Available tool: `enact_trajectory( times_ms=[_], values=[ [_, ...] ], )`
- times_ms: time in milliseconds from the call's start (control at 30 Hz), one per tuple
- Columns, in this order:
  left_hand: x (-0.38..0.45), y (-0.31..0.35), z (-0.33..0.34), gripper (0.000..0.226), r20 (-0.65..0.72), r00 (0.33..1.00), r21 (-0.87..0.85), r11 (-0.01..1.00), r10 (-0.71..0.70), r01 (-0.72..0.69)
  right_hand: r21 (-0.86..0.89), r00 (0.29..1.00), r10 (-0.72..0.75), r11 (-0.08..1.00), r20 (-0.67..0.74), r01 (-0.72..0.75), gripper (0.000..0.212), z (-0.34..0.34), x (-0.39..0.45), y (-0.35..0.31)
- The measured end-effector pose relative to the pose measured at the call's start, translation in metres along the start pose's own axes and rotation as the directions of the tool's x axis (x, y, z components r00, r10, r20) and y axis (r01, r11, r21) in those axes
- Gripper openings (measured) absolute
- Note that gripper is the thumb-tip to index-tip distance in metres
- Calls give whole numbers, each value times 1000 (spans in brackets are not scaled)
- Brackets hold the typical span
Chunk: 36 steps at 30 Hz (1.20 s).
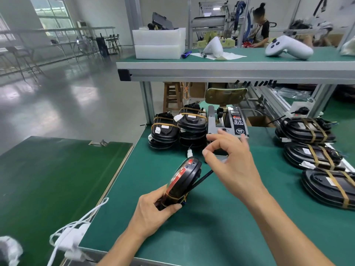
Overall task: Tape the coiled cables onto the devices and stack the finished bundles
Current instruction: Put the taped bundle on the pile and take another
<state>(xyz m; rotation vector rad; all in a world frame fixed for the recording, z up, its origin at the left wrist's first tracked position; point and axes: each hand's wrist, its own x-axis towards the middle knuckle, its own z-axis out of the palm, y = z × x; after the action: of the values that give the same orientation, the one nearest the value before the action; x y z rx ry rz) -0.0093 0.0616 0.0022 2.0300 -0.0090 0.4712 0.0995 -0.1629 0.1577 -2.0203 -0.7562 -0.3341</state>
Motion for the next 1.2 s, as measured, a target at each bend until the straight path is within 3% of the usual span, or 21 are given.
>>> enact_trajectory(
  times_ms=[67, 167, 267, 533, 1200],
  values=[
    [1, 1, 0, 33, -3, 1000, 7, 1000, 13, -13, 158, 999, 4, 987, 50, -12, 9, 5, -4, -1],
    [1, 1, -1, 33, -10, 1000, 12, 1000, 17, -17, 326, 948, 211, 902, 237, -282, 12, 15, -4, 1],
    [0, 0, 0, 34, -3, 1000, 2, 1000, 11, -11, 441, 910, 287, 804, 300, -399, 21, 23, -4, 8],
    [1, 1, -1, 34, 0, 999, 2, 999, 40, -40, 496, 899, 308, 754, 311, -430, 21, 23, -2, 16],
    [1, 1, -1, 38, 2, 1000, 0, 1000, 20, -20, 475, 905, 350, 771, 242, -424, 17, 31, -4, 16]
  ],
)
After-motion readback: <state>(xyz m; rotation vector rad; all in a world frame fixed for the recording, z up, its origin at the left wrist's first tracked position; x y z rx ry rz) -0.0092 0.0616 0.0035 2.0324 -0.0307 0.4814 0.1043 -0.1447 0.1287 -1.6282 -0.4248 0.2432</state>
